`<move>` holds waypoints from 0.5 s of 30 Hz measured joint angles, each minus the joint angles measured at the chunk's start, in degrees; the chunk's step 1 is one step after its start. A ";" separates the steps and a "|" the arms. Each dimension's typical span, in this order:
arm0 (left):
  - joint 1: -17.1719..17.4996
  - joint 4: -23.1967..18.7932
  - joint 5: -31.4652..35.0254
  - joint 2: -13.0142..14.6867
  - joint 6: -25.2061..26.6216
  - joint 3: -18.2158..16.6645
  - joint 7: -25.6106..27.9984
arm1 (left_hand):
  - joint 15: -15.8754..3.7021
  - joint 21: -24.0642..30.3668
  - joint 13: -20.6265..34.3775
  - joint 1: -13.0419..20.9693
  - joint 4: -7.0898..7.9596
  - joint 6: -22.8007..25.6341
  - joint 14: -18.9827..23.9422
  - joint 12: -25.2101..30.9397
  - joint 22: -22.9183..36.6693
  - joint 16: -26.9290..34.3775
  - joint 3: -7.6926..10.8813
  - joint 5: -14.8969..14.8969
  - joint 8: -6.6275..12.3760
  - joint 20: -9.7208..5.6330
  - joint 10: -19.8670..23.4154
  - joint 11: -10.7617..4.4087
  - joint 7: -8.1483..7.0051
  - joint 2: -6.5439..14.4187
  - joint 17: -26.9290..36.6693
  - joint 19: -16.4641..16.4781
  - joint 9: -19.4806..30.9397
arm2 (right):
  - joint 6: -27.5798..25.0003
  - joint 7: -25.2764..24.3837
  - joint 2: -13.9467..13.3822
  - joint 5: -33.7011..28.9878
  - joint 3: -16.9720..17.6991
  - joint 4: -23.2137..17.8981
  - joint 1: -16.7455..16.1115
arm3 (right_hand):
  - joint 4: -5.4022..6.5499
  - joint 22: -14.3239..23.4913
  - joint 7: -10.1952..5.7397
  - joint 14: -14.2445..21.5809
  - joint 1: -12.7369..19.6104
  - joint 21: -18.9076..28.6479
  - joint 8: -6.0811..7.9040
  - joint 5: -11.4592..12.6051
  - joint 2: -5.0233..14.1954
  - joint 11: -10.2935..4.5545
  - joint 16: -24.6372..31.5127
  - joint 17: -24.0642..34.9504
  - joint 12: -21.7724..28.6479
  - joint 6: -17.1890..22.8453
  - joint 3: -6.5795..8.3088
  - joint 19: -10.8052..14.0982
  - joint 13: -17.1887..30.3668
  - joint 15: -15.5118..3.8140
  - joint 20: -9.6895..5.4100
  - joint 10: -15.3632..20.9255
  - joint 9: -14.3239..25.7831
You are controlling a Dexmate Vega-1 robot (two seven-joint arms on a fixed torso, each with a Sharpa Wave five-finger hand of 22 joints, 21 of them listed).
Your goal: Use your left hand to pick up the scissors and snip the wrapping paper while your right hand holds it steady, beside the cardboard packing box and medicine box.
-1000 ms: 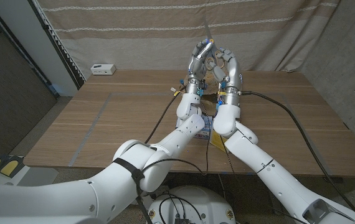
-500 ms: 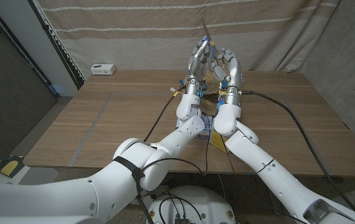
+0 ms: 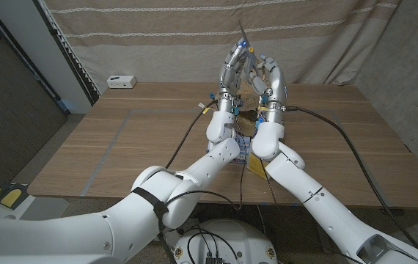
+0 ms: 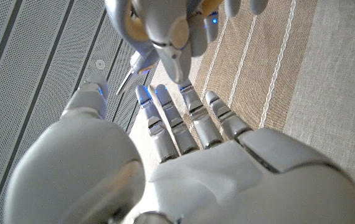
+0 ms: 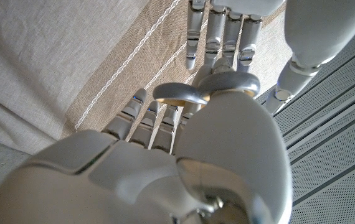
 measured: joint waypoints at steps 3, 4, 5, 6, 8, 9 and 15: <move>0.42 -0.98 0.00 0.25 -0.23 0.17 0.16 | 0.96 0.23 -2.13 -0.89 0.03 -4.32 -5.75 -3.95 0.00 0.00 -3.28 1.44 -0.23 -0.12 -5.05 0.00 -0.01 0.30 -0.06 -0.30 0.17 | 0.00 0.15 0.04 0.37 0.23 -0.03 0.00 | -0.02 0.00 -0.29 -0.28 0.00 0.00 0.05 -0.21 0.00 0.00 0.00 0.00 -0.02 -0.31 0.26 -0.34 0.11 -0.28 0.34 0.00 -0.04; 0.62 -1.42 0.00 0.40 -0.27 0.24 0.25 | 1.17 0.23 -2.76 -1.15 0.05 -5.35 -7.49 -5.22 0.00 0.00 -4.13 1.83 -0.23 0.03 -6.64 0.02 0.00 0.33 -0.12 -0.57 0.24 | 0.00 0.25 0.05 0.58 0.32 -0.08 0.00 | -0.02 0.00 -0.19 -0.28 0.00 0.00 0.26 -0.21 0.00 0.00 0.00 0.00 -0.02 -0.41 0.26 -0.33 0.11 -0.28 0.33 0.00 -0.04; 0.62 -1.42 0.01 0.40 -0.28 0.24 0.32 | 1.36 0.23 -3.30 -1.49 0.10 -6.31 -9.02 -6.28 0.00 0.00 -4.84 2.13 -0.23 0.01 -7.89 0.04 -0.01 0.45 -0.20 -0.96 0.25 | 0.00 0.25 0.05 0.58 0.36 -0.10 0.00 | -0.02 0.00 -0.19 -0.28 0.00 0.00 0.33 -0.21 0.00 0.00 0.00 0.00 -0.02 -0.41 0.26 -0.33 0.11 -0.28 0.33 0.00 -0.16; 0.85 -1.97 0.03 0.54 -0.29 0.31 0.46 | 1.53 0.23 -3.68 -1.49 0.05 -6.97 -10.15 -7.06 0.00 0.00 -5.34 2.33 -0.23 0.02 -8.73 0.03 -0.01 0.45 -0.37 -0.97 0.25 | -0.04 0.39 0.05 0.84 0.45 -0.16 0.00 | -0.02 0.00 -0.19 -0.28 0.00 0.00 0.33 -0.21 0.00 0.00 0.00 0.00 -0.02 -0.41 0.26 -0.33 0.11 -0.28 0.33 0.00 -0.26; 1.35 -3.23 0.22 0.90 -0.30 0.51 1.01 | 1.71 0.23 -4.14 -1.49 0.13 -7.89 -11.59 -8.04 0.00 0.00 -5.87 2.49 -0.23 0.02 -9.86 -0.02 0.01 0.45 -0.44 -0.97 0.25 | -0.28 0.76 0.04 1.40 0.69 -0.39 -0.05 | -0.02 0.00 -0.19 -0.28 0.00 -0.12 0.34 -0.36 0.00 0.00 0.00 0.00 -0.02 -0.41 0.26 -0.32 0.11 -0.28 0.76 0.00 -0.27; 1.35 -3.23 0.24 0.90 -0.30 0.51 1.06 | 1.73 0.23 -4.23 -1.49 0.13 -7.90 -12.03 -8.29 0.00 0.00 -5.87 2.49 -0.23 0.02 -10.08 0.03 0.03 0.45 -0.44 -0.96 0.25 | -0.28 0.76 0.04 1.40 0.72 -0.43 -0.06 | -0.02 0.00 -0.19 -0.28 0.00 -0.38 0.34 -0.43 0.00 0.00 0.00 0.00 -0.02 -0.41 0.26 -0.41 0.11 -0.28 0.85 0.00 -0.28; 2.46 -6.27 0.29 1.77 0.45 0.93 2.42 | 1.96 0.23 -4.58 -1.49 0.13 -7.90 -12.93 -8.93 -0.01 0.00 -6.34 2.79 -0.23 0.02 -10.69 0.04 0.03 0.45 -0.43 -0.96 0.25 | -1.07 1.79 -0.03 3.00 1.40 -1.06 -0.23 | -0.02 0.00 -0.39 -0.59 0.00 -0.43 0.34 -0.43 0.00 0.06 0.00 0.00 -0.46 -0.62 0.26 -0.71 0.11 0.03 1.14 -0.07 -0.35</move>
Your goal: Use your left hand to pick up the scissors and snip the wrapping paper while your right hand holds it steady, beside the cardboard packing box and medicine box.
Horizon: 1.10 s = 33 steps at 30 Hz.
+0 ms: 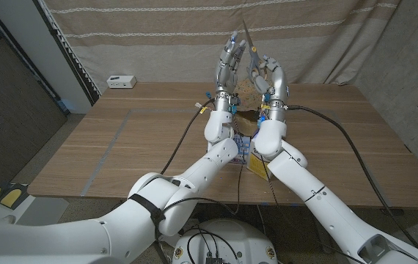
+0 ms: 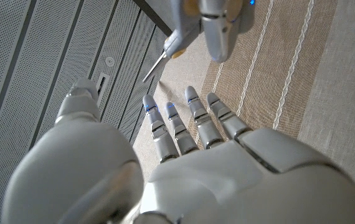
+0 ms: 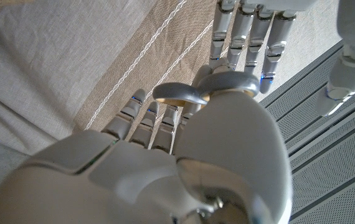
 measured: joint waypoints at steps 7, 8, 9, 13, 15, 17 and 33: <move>0.76 -2.30 0.30 0.84 0.48 0.48 1.70 | 0.03 0.00 -0.42 -0.30 0.18 0.00 -1.26 -0.84 0.00 0.00 -0.65 0.21 0.00 0.00 -0.75 0.14 0.00 0.30 -0.27 -0.63 -0.01 | -0.70 0.94 -0.07 1.89 0.59 -0.52 -0.13 | 0.00 0.00 -0.01 -0.17 -0.01 0.00 0.00 -0.22 0.01 0.27 0.00 0.00 0.00 -0.19 0.00 -0.01 0.00 0.64 0.01 -0.27 -0.47; 0.88 -2.61 0.40 0.95 0.51 0.56 1.86 | 0.10 0.00 -0.45 -0.30 0.24 0.00 -1.34 -0.84 0.00 0.00 -0.71 0.21 0.00 0.00 -1.16 0.08 0.00 0.30 -0.27 -0.63 0.00 | -0.76 1.04 -0.08 2.10 0.64 -0.58 -0.15 | 0.00 0.00 0.00 -0.18 -0.01 0.00 0.00 -0.22 0.01 0.46 0.00 0.00 0.00 -0.19 0.00 -0.01 0.00 0.63 0.01 -0.46 -0.49; 0.96 -2.81 0.53 1.05 0.57 0.62 2.12 | 0.06 0.00 -0.45 -0.30 0.24 0.00 -1.38 -0.84 0.00 0.00 -0.71 0.21 0.00 0.00 -1.23 -0.01 0.00 0.30 -0.27 -0.62 -0.01 | -0.79 1.12 -0.10 2.26 0.71 -0.65 -0.17 | 0.00 0.00 -0.01 -0.18 -0.02 0.00 0.00 -0.22 0.01 0.46 0.00 0.00 0.00 -0.19 0.00 -0.01 0.00 0.63 0.01 -0.46 -0.49; 1.59 -4.29 1.10 1.71 0.92 1.01 3.43 | 0.08 0.00 -0.65 -0.30 0.24 0.00 -1.97 -1.29 -0.01 0.00 -0.71 0.27 0.00 0.00 -1.40 0.16 0.00 0.30 -0.27 -0.62 -0.01 | -1.10 1.71 -0.24 3.46 1.06 -1.14 -0.30 | 0.22 0.00 0.09 -0.18 -0.03 0.00 0.42 -0.22 0.02 0.58 0.00 0.00 0.00 -0.29 0.21 -0.32 0.00 0.63 0.32 -0.33 -0.54; 1.59 -4.29 1.31 1.71 1.02 1.01 3.88 | 0.05 0.00 -0.71 -0.30 0.33 0.00 -2.43 -1.34 -0.01 0.00 -0.80 0.49 0.00 0.00 -1.76 0.08 0.00 0.30 -0.27 -1.05 -0.01 | -1.10 1.71 -0.31 3.46 1.20 -1.40 -0.35 | 0.22 0.00 -0.09 -0.31 -0.11 0.00 0.42 -0.22 0.10 0.57 0.00 0.01 -0.19 -0.47 0.22 -0.32 -0.01 0.76 0.32 -0.34 -0.54; 2.11 -5.55 1.53 2.34 1.12 1.33 4.36 | 0.01 0.00 -0.72 -0.30 0.45 0.00 -2.66 -1.68 0.18 0.00 -0.97 0.49 0.00 0.00 -1.84 0.00 0.00 0.30 -0.27 -1.24 -0.01 | -1.31 2.29 -0.41 4.55 1.35 -1.71 -0.39 | 0.23 0.00 -0.12 -0.60 -0.13 0.00 0.42 -0.22 0.12 0.93 0.00 0.00 -0.40 -0.50 0.22 -0.33 -0.01 1.04 0.32 -0.38 -0.54; 3.08 -8.11 3.07 3.88 1.27 2.26 7.16 | 0.00 0.00 -1.25 -0.60 0.47 -0.73 -4.92 -2.58 0.26 0.00 -1.42 0.86 0.26 -0.10 -2.87 0.42 -0.09 0.60 -0.26 -1.95 -0.02 | -3.87 4.74 -1.47 9.14 3.27 -4.92 -0.80 | -0.01 0.00 -0.01 -0.59 -0.35 0.00 1.07 -0.22 0.31 1.60 0.00 -0.11 -0.40 -0.61 0.48 -0.74 -0.16 2.28 2.59 -0.34 -0.64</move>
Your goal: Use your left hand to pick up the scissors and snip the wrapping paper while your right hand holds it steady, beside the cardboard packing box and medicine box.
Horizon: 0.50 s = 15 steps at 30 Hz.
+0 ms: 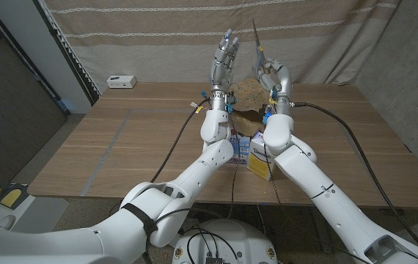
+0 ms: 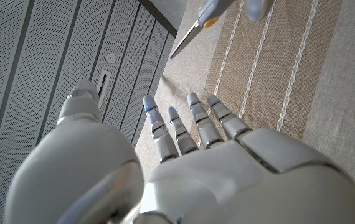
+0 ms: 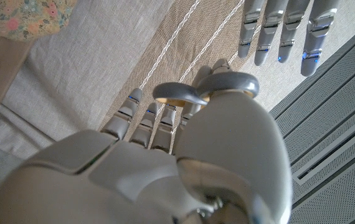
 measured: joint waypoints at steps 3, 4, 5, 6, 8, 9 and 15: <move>0.32 -0.81 0.69 0.48 0.18 0.20 0.98 | 0.30 0.00 0.00 0.00 0.00 0.00 -0.30 0.00 0.00 0.00 0.00 0.00 0.00 0.00 0.01 -0.01 0.00 0.00 0.00 0.00 0.00 | -0.53 0.77 -0.49 1.23 0.53 -0.78 -0.18 | 0.00 0.00 0.10 0.00 -0.08 0.00 0.22 0.00 -0.08 0.30 0.00 0.00 0.00 -0.10 0.00 -0.08 0.00 0.00 0.08 0.31 -0.09; 0.54 -1.38 1.06 0.78 0.28 0.30 1.45 | 0.30 0.00 0.00 0.00 0.00 0.00 -0.30 0.00 0.00 0.00 0.00 0.00 0.00 0.00 0.01 -0.01 0.00 0.00 0.00 0.00 0.00 | -0.92 1.25 -0.72 1.89 0.80 -1.14 -0.24 | -0.04 0.00 0.10 0.00 -0.08 0.00 0.22 0.00 -0.08 0.30 0.00 0.00 0.00 -0.10 0.04 -0.08 0.00 0.00 0.08 0.31 -0.08; 0.54 -1.38 1.32 0.78 0.33 0.30 1.79 | 0.30 0.00 0.00 0.00 0.00 0.00 -0.31 -0.30 0.00 0.00 0.00 0.00 0.00 0.00 0.01 -0.01 0.00 0.00 0.00 0.00 0.00 | -0.92 1.25 -0.91 1.89 1.04 -1.43 -0.30 | -0.17 0.00 0.10 0.00 -0.08 0.00 0.23 0.00 -0.09 0.30 0.00 0.00 0.00 -0.10 0.17 -0.08 0.00 0.00 0.08 0.31 -0.05; 0.54 -1.38 1.74 0.78 0.39 0.30 2.36 | 0.30 0.00 0.00 0.00 0.00 0.00 -0.31 -0.43 0.00 0.00 0.00 0.00 0.00 0.00 0.01 -0.01 0.00 0.00 0.00 0.00 0.00 | -0.92 1.25 -1.15 1.89 1.38 -1.81 -0.36 | -0.23 0.00 0.10 0.00 -0.08 0.00 0.23 0.00 -0.09 0.30 0.00 0.00 0.00 -0.10 0.25 -0.08 0.00 0.00 0.08 0.31 -0.02; 0.54 -1.38 2.46 0.78 0.51 0.30 3.27 | 0.30 0.00 -0.12 0.00 -0.16 0.00 -0.30 -0.43 -0.01 0.00 -0.16 0.00 0.00 0.00 0.01 -0.01 0.00 0.00 -0.25 0.00 0.00 | -0.92 1.25 -1.60 1.89 2.03 -2.41 -0.52 | -0.07 0.00 0.10 0.00 -0.16 -0.31 0.23 0.00 -0.17 0.30 0.00 0.00 -0.01 -0.10 0.44 -0.32 0.00 0.00 0.31 0.31 0.03; 1.26 -3.48 2.95 2.06 0.57 0.48 3.92 | 0.30 0.00 -0.22 0.00 -0.24 0.00 -0.30 -0.43 -0.01 0.00 -0.24 0.00 0.00 0.02 0.01 -0.01 0.00 0.00 -0.28 -0.01 0.00 | -2.29 3.31 -1.86 4.93 2.43 -2.74 -0.61 | -0.11 0.00 0.10 0.11 -0.16 -0.39 0.29 0.00 -0.17 0.30 0.00 0.00 -0.19 -0.10 0.51 -0.39 0.01 0.13 0.39 0.31 0.05; 2.43 -6.57 5.37 3.80 1.19 0.62 7.39 | 0.30 0.00 -0.26 0.00 -0.24 -0.01 -0.92 -0.43 -0.01 0.00 -0.24 0.29 0.00 0.31 0.01 -0.01 -0.01 0.00 -0.27 -0.31 0.00 | -4.01 5.82 -3.23 9.61 4.50 -4.61 -1.09 | -0.11 0.00 0.10 0.00 -0.23 -0.46 0.64 0.00 -0.25 0.81 0.00 -0.13 -0.27 -0.11 0.52 -0.62 0.01 0.61 0.62 0.21 -0.01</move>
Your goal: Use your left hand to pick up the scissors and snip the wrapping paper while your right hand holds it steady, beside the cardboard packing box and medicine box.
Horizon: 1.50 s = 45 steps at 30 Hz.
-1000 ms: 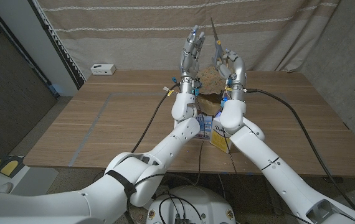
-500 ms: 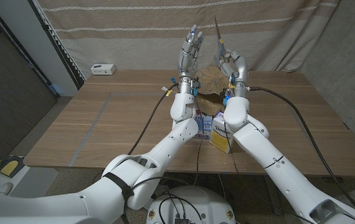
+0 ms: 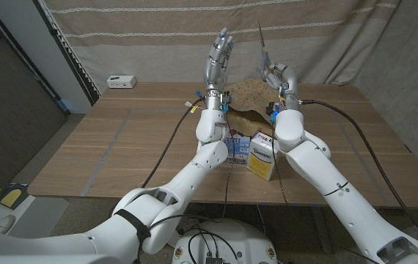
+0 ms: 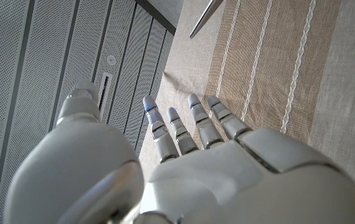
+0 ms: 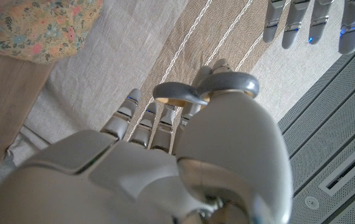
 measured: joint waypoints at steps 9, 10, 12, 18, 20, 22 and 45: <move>2.43 -5.62 3.21 2.89 1.53 0.08 5.01 | -0.30 0.00 -0.27 0.00 0.24 -0.49 -0.30 -0.44 -0.01 0.00 -0.24 0.00 0.00 0.00 0.00 0.00 0.10 0.00 0.00 0.00 0.00 | -1.97 3.45 -2.15 7.49 2.15 -1.78 -0.34 | 0.00 0.00 0.09 -0.31 0.00 0.00 0.00 0.00 0.00 0.53 0.00 -0.02 0.00 -0.09 0.00 -0.55 0.01 0.75 0.55 -0.12 -0.90; 3.00 -6.83 3.67 3.53 1.83 0.08 5.79 | -0.30 0.00 -0.27 0.00 0.24 -0.49 -0.31 -0.44 -0.01 0.00 -0.24 0.00 0.00 0.00 0.00 0.00 0.11 0.00 0.00 0.00 0.00 | -2.18 3.70 -2.51 8.14 2.35 -1.91 -0.34 | 0.00 0.00 0.22 -0.41 0.00 0.00 0.00 0.00 0.00 0.62 0.00 -0.02 0.00 -0.21 0.00 -0.82 0.01 0.85 0.82 -0.21 -0.91; 3.27 -7.42 4.23 3.84 2.21 0.08 6.66 | 0.01 0.00 -0.27 0.00 0.24 -0.49 -0.61 -0.45 -0.01 0.00 -0.24 0.00 0.00 0.00 0.00 0.00 0.10 0.00 0.01 0.00 0.00 | -2.57 4.28 -2.93 9.58 2.58 -2.03 -0.29 | 0.00 0.00 0.30 -0.50 0.01 0.00 0.03 0.00 -0.01 0.62 -0.34 -0.02 -0.35 -0.30 -0.01 -0.90 0.01 0.93 0.90 -0.21 -1.10; 4.37 -9.72 6.33 4.98 3.71 -0.01 10.17 | 0.01 0.00 -0.27 0.00 0.24 -0.49 -0.61 -0.44 -0.01 0.00 -0.24 0.00 0.00 0.00 0.00 0.00 0.10 0.00 0.01 0.01 -0.01 | -3.17 5.54 -4.70 12.41 3.61 -2.39 -0.05 | 0.00 0.00 0.60 -0.81 0.01 0.00 0.05 0.00 -0.01 0.62 -0.33 -0.02 -0.35 -0.60 -0.01 -1.21 0.05 1.23 1.20 -0.21 -1.00; 5.14 -11.34 6.95 5.81 4.27 -0.15 11.29 | 0.01 0.00 -0.27 0.00 0.24 -0.49 -0.61 -0.44 -0.01 0.00 -0.23 0.00 0.00 0.00 0.00 0.00 0.10 0.00 0.01 0.01 -0.01 | -3.45 6.30 -5.25 14.31 3.90 -2.54 0.00 | 0.00 0.00 0.60 -0.81 0.01 -0.25 0.05 0.00 -0.01 0.62 -0.33 -0.02 -0.35 -0.60 -0.01 -1.53 0.14 1.23 1.52 -0.21 -1.00; 5.90 -12.94 7.53 6.72 5.09 -0.35 12.51 | 0.01 0.00 -0.34 0.00 0.24 -0.49 -0.61 -0.44 -0.01 0.00 -0.23 0.00 0.00 0.21 0.00 0.00 0.10 0.00 0.01 -0.20 -0.01 | -3.69 7.19 -5.87 16.41 4.40 -2.74 0.02 | 0.00 0.00 0.40 -0.81 0.01 -0.32 0.05 0.00 -0.01 0.67 -0.33 -0.02 -0.35 -0.80 -0.01 -1.51 0.16 1.23 1.51 -0.26 -1.00; 12.35 -27.79 10.69 15.85 16.32 -3.39 22.44 | 0.10 0.00 -4.24 -0.76 0.63 -3.07 -4.81 -3.60 -0.15 0.22 -3.48 0.83 -0.25 0.93 0.18 1.41 0.03 -0.16 -1.86 -0.50 -0.14 | -6.75 15.39 -13.71 37.91 11.37 -4.25 -0.40 | -0.03 0.00 0.60 -1.74 0.35 -0.31 -0.90 0.00 0.33 2.34 -0.33 0.14 -1.33 -4.47 0.93 -2.26 0.15 2.36 1.81 -2.59 -2.76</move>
